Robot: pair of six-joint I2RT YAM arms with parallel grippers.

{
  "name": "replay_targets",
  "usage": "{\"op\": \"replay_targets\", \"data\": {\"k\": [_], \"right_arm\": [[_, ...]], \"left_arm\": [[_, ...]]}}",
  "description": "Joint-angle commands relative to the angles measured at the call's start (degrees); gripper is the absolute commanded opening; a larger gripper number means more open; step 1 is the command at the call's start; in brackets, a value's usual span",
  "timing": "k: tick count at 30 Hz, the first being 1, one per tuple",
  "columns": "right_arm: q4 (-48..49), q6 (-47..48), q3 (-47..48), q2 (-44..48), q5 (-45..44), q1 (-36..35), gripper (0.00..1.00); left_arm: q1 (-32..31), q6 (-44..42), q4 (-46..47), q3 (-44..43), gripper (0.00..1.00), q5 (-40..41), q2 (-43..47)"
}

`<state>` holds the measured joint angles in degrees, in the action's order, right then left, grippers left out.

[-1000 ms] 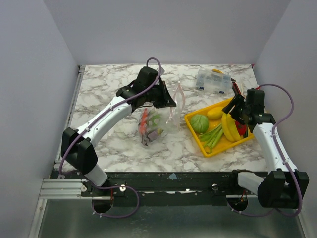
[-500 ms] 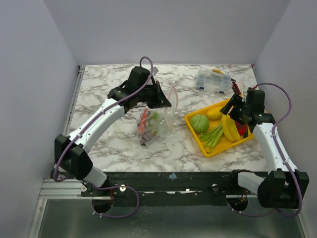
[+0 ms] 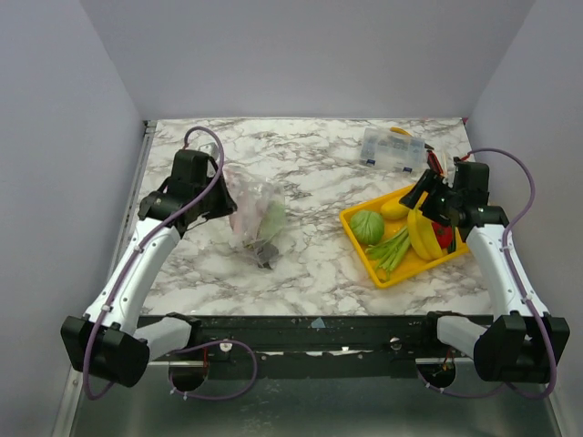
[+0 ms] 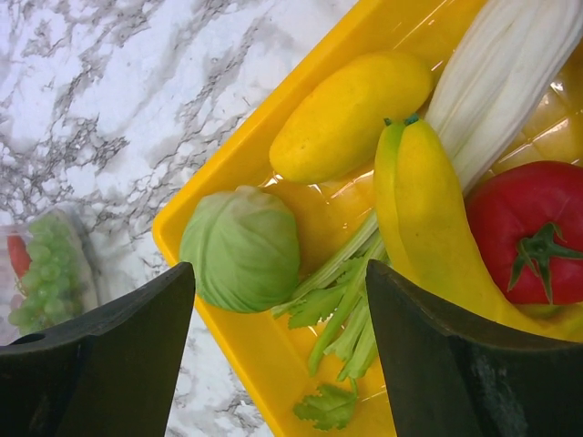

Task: Place the food in the zip-top bag and seal the zipper
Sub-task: Adjust the zipper food storage bag at the center of the board.

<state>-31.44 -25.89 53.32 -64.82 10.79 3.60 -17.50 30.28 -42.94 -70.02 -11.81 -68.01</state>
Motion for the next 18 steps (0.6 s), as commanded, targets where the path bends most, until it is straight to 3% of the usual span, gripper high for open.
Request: {"op": "replay_targets", "data": {"k": [1,5,7,12,18], "right_arm": [[0.08,0.44,-0.19,1.24,4.07,-0.15,0.78],[1.98,-0.2,-1.32,0.94,7.52,-0.11,0.78],[2.99,-0.52,-2.13,0.76,8.8,-0.25,0.78],[5.1,-1.19,-3.3,-0.08,11.48,-0.67,0.78],[5.66,-0.71,-3.24,-1.05,10.04,-0.92,0.78]], "left_arm": [[3.91,-3.96,-3.59,8.94,0.0,19.5,6.64],[7.2,-3.3,-3.0,13.23,0.0,28.15,10.85],[7.99,-3.3,-1.6,14.32,0.0,28.78,12.37],[8.09,-2.34,2.8,15.12,0.0,23.25,13.62],[8.07,0.83,5.54,9.97,0.0,14.22,9.57]]}}
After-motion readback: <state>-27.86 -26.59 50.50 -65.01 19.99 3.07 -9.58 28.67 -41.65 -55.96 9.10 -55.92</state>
